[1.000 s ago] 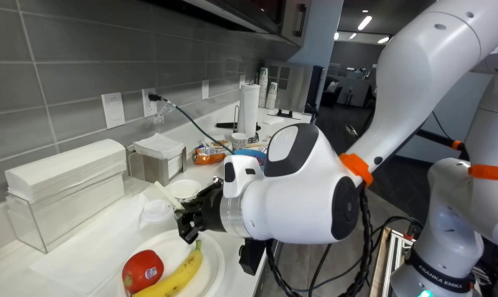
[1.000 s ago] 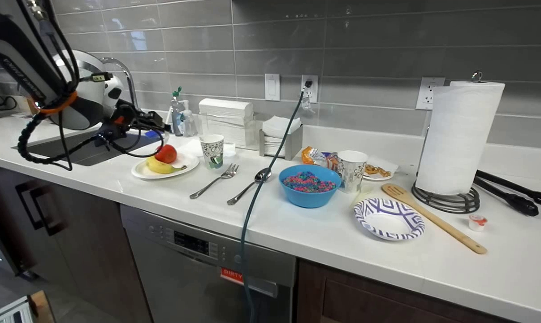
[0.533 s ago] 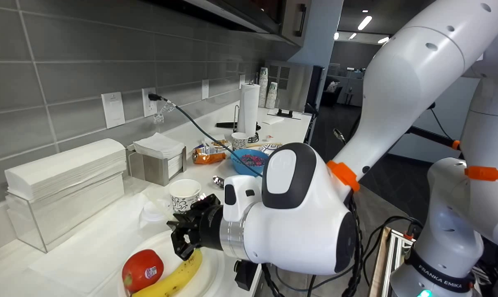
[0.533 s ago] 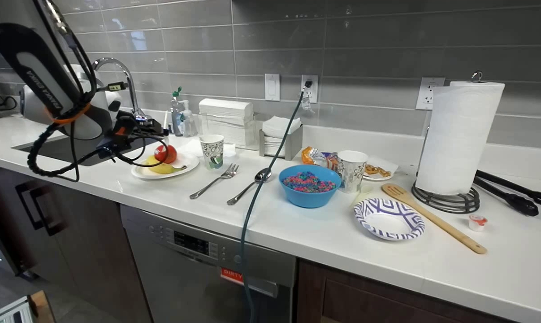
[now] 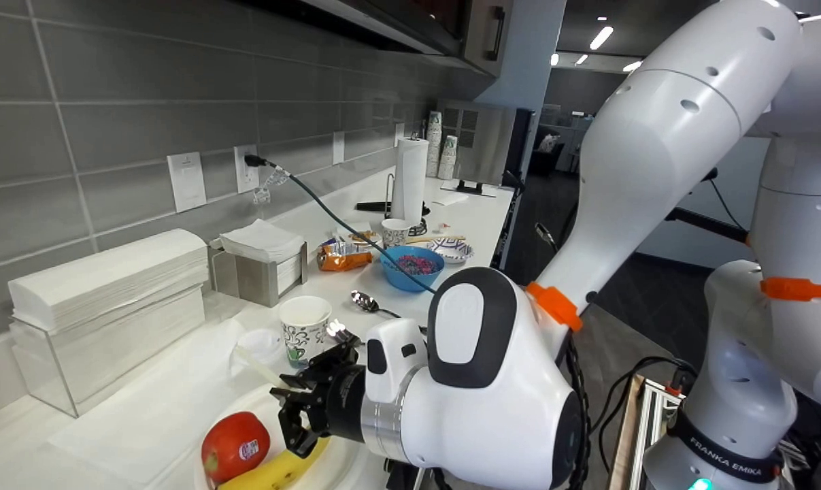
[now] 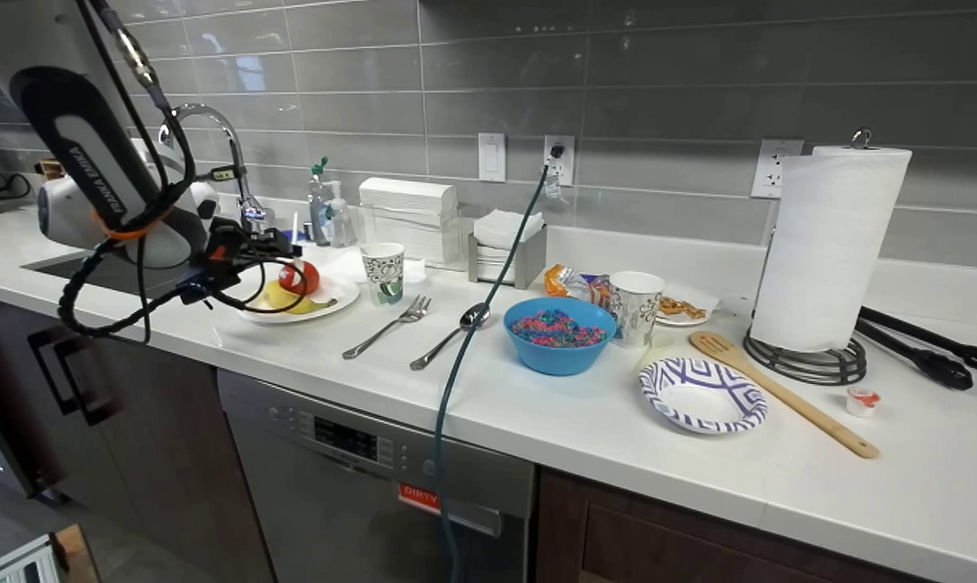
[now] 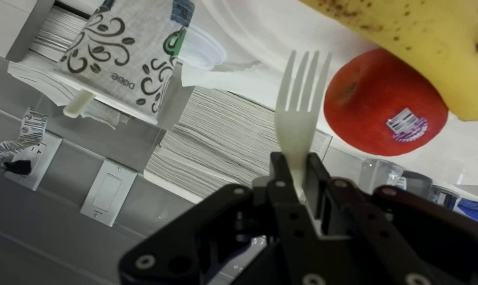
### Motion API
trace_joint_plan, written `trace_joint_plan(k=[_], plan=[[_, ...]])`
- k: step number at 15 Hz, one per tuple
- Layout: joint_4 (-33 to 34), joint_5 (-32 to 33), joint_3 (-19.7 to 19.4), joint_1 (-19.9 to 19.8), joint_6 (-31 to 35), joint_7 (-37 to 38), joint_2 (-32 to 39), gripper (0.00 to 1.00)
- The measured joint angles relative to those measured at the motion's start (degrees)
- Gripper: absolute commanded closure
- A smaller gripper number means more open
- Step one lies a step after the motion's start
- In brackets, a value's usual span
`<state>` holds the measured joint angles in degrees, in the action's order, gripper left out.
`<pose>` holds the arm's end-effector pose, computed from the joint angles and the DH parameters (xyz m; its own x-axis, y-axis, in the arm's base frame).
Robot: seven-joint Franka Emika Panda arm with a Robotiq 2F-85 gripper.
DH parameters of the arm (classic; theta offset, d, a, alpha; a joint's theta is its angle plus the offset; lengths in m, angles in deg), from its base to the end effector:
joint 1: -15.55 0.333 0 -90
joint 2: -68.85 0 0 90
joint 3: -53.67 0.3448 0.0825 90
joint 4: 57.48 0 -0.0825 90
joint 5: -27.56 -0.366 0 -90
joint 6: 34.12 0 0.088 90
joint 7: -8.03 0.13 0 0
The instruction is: Stick the plastic fork into the banana
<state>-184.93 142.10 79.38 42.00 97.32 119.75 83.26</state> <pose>0.3775 0.4203 0.3098 0.2874 0.4793 0.8293 0.2801 -0.8700 0.4057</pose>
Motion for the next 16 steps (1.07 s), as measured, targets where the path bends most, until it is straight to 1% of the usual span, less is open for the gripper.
trace_joint_plan(k=[1,6,8,12,16], plan=[[0.1,0.0,0.0,0.0,0.0,0.0,0.1,0.96],[0.1,0.3,0.2,0.1,-0.7,-0.5,0.3,0.96],[0.1,1.2,0.5,0.7,-3.8,-0.5,1.1,0.96],[-0.1,2.8,1.3,2.6,-12.8,-0.4,3.3,0.96],[-0.1,3.9,1.8,4.1,-18.9,-0.2,6.1,0.96]])
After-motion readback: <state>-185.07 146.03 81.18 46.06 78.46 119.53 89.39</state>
